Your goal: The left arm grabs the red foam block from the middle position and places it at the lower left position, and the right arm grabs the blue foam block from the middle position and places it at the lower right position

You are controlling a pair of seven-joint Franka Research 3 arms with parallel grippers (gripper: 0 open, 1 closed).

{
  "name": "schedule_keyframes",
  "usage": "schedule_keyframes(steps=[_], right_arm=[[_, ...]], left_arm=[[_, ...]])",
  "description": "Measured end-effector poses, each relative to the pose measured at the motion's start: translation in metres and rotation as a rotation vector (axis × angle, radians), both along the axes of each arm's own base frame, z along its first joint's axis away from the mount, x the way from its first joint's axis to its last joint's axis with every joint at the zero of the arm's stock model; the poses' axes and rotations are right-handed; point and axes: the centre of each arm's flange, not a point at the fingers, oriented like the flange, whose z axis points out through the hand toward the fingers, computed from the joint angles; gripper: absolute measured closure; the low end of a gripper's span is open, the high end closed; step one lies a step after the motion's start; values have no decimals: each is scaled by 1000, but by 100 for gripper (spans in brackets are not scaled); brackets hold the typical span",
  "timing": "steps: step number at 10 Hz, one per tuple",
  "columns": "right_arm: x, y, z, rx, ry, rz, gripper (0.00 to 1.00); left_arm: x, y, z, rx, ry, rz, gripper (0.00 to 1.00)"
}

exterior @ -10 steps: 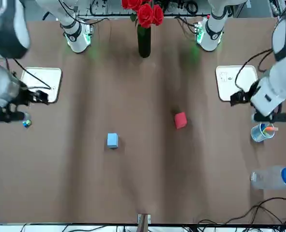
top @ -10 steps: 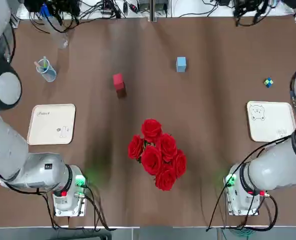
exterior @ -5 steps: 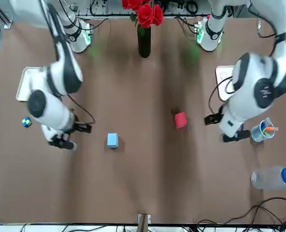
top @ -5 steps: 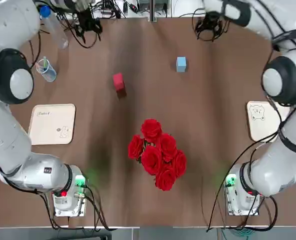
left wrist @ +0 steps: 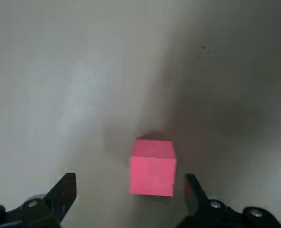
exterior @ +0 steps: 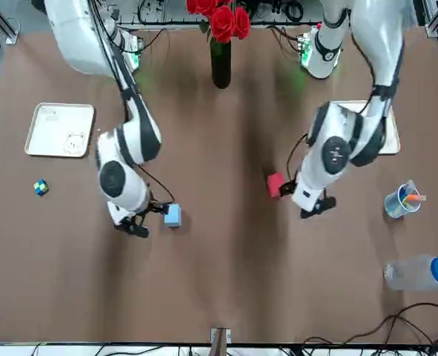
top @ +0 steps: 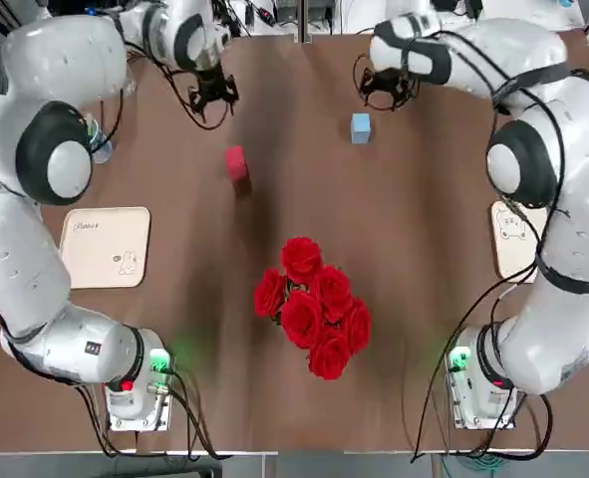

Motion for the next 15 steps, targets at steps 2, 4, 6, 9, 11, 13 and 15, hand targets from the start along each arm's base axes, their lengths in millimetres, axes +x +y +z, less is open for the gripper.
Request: schedule_keyframes(steps=[2, 4, 6, 9, 11, 13, 15], right_arm=[[-6, 23, -16, 4, -23, 11, 0], [-12, 36, -33, 2, -26, 22, 0], [-13, 40, -54, -1, -33, 19, 0], [-14, 42, -69, -4, -36, 13, 3], [-14, 42, -69, -5, -35, -13, 17], [-13, 42, -67, -8, -31, -17, 44], [-9, 32, -58, -48, 30, -25, 47]], left_arm=[[-11, -18, -18, 15, 26, 12, 0], [-25, -32, -48, 25, 34, 5, 0], [-29, -30, -70, 72, -10, -26, 0], [-34, -27, -81, 78, -36, -17, 0], [-34, -27, -81, 79, -38, -1, 0], [-36, -26, -84, 82, -32, 0, 0], [-38, -26, -86, 85, -28, 0, 0]])
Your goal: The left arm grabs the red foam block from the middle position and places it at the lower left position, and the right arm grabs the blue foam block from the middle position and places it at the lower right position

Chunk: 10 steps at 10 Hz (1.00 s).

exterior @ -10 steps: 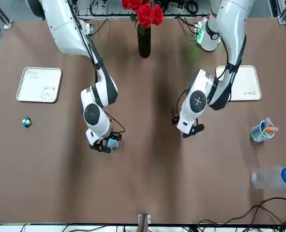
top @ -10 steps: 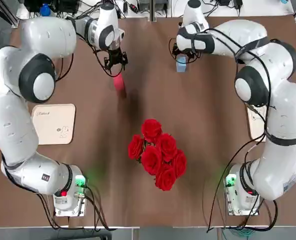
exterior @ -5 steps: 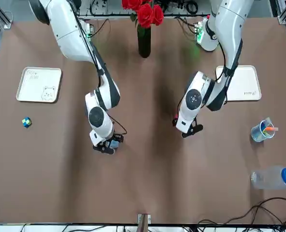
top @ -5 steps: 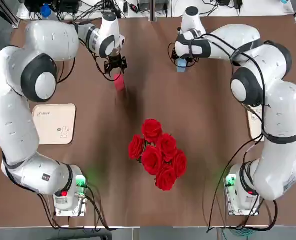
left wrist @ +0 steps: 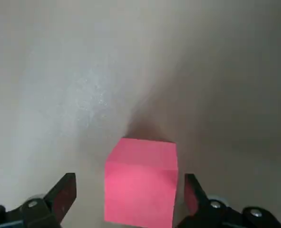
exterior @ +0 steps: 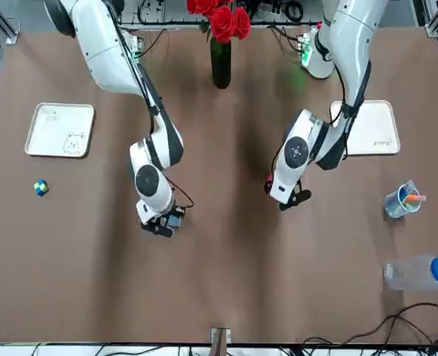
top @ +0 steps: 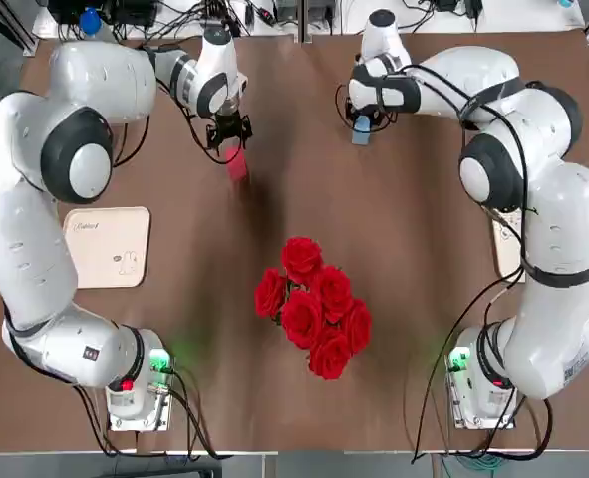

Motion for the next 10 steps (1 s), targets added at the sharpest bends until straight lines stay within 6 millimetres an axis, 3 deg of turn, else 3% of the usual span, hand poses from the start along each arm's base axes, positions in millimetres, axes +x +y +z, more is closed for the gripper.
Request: schedule_keyframes(steps=[3, 5, 8, 10], right_arm=[[36, -33, 71, -26, 41, -53, 48], [58, -76, 135, -8, 6, -117, 48], [54, -179, 225, -20, 60, -128, 48], [52, -260, 264, -27, 44, -122, 48]], left_arm=[[-4, 0, -4, 4, 10, -2, 0], [-6, 0, -6, 6, 12, 5, 1], [-18, -13, -23, 5, 21, 11, 8], [-22, -17, -38, 1, 28, 5, 19]])
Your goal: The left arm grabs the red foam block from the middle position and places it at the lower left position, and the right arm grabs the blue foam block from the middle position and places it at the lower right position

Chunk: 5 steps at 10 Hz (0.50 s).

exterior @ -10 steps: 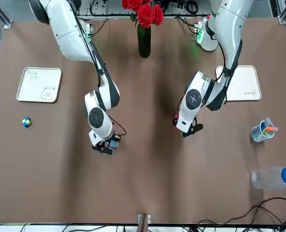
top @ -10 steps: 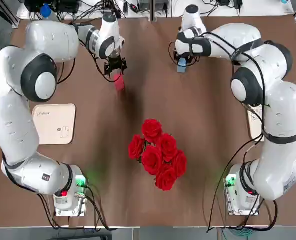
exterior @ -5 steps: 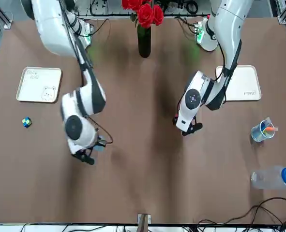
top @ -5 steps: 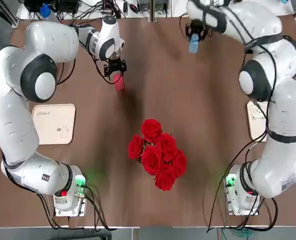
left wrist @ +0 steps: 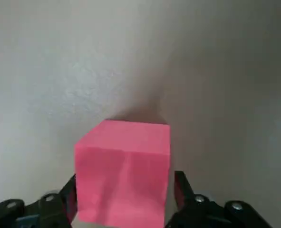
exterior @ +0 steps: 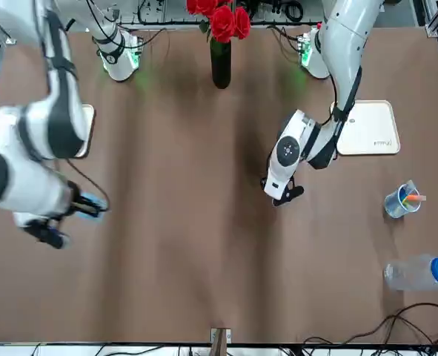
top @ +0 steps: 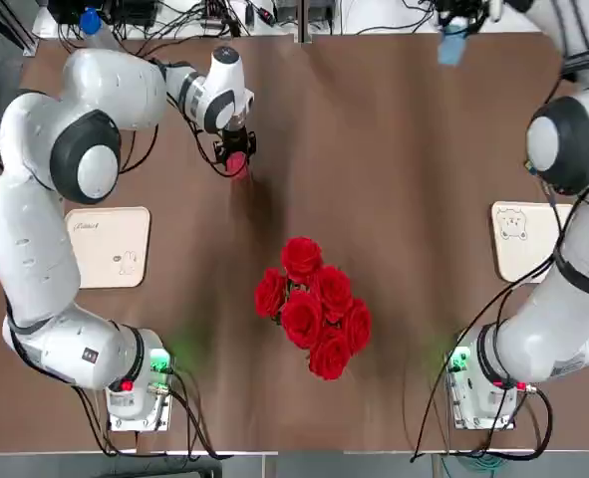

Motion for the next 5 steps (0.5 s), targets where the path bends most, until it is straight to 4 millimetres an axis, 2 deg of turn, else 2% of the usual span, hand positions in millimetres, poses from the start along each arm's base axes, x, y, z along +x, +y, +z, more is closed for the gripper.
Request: schedule_keyframes(steps=[1, 3, 4, 5], right_arm=[[0, -36, 8, 2, -6, 16, 48], [-3, -98, 16, 14, -10, 78, 48], [-8, -128, 18, 22, -3, 119, 48], [-14, -156, 19, 31, 15, 157, 48]], left_arm=[[-1, 0, -5, 0, 4, 0, 26], [0, 1, -2, 0, 2, -1, 37], [2, 1, 4, 5, 3, 0, 37], [7, 2, 22, 14, 1, 3, 37]])
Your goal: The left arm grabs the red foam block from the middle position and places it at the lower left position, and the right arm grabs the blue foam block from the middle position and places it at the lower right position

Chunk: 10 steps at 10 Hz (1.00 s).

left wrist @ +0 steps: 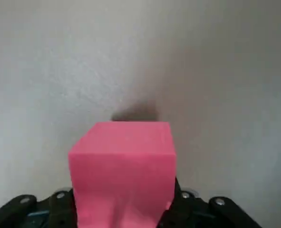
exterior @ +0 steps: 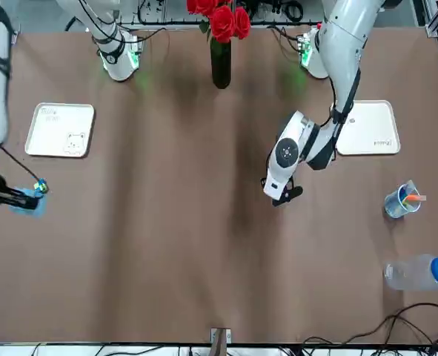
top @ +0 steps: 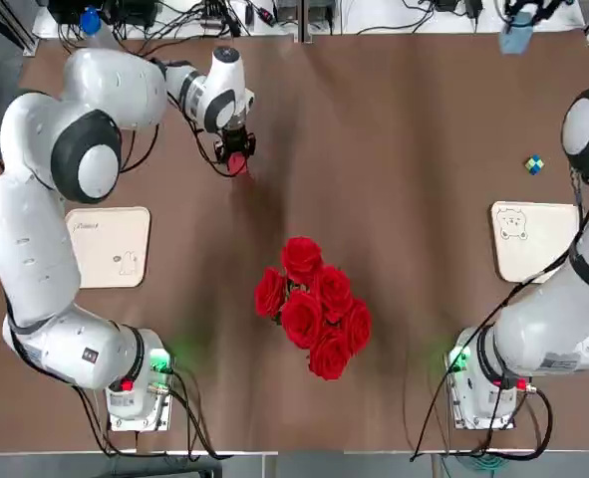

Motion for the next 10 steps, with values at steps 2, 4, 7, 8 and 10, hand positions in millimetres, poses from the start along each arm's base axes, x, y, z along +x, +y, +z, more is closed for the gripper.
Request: schedule_keyframes(steps=[2, 4, 7, 8, 10], right_arm=[[-12, -48, -4, 10, 31, 59, 48], [-32, -113, -18, 36, 50, 150, 48], [-82, -217, -61, 39, -12, 217, 48], [-108, -238, -81, 45, -21, 230, 48], [-160, -257, -122, 88, 3, 230, 48]], left_arm=[[14, 13, 64, 21, -16, -2, 37], [25, 60, 106, 37, -6, -15, 37], [32, 163, 130, 35, 65, -74, 37], [24, 200, 133, 30, 99, -87, 37], [1, 285, 125, -1, 162, -122, 37]])
